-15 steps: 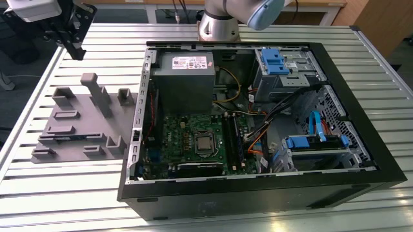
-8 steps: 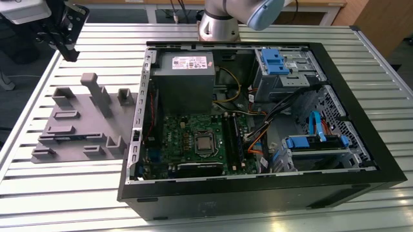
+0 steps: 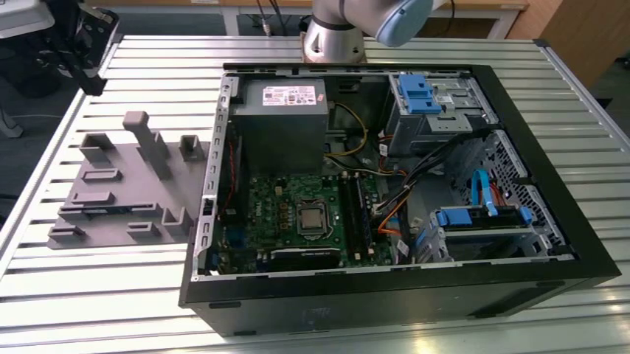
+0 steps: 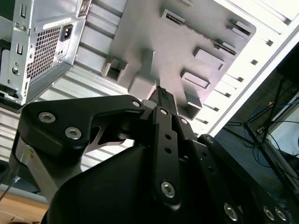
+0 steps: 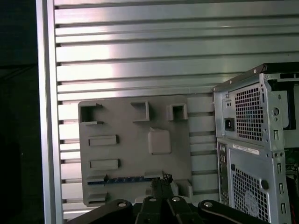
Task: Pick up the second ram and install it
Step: 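Reach for the second ram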
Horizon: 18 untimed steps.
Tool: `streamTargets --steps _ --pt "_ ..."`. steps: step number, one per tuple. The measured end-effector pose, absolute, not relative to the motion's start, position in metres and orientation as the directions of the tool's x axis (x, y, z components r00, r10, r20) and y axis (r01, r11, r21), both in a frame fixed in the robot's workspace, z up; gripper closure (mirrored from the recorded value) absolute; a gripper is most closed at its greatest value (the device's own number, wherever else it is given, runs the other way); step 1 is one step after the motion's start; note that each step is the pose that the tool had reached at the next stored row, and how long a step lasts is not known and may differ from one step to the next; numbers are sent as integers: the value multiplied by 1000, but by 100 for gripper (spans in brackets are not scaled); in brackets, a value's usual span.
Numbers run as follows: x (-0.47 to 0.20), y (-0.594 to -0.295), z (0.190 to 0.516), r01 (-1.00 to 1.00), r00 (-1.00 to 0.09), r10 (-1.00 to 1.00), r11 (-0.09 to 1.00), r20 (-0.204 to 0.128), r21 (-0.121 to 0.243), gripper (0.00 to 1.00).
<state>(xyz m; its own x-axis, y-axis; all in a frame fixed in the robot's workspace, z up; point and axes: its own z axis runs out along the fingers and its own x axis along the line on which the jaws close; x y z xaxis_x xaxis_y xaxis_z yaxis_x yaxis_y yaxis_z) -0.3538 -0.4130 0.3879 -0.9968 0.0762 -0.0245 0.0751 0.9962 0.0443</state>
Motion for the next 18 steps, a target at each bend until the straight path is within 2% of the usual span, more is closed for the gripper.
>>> streamTargets --steps 18 --pt "-381 -416 387 75 -997 76 996 -24 44 89"
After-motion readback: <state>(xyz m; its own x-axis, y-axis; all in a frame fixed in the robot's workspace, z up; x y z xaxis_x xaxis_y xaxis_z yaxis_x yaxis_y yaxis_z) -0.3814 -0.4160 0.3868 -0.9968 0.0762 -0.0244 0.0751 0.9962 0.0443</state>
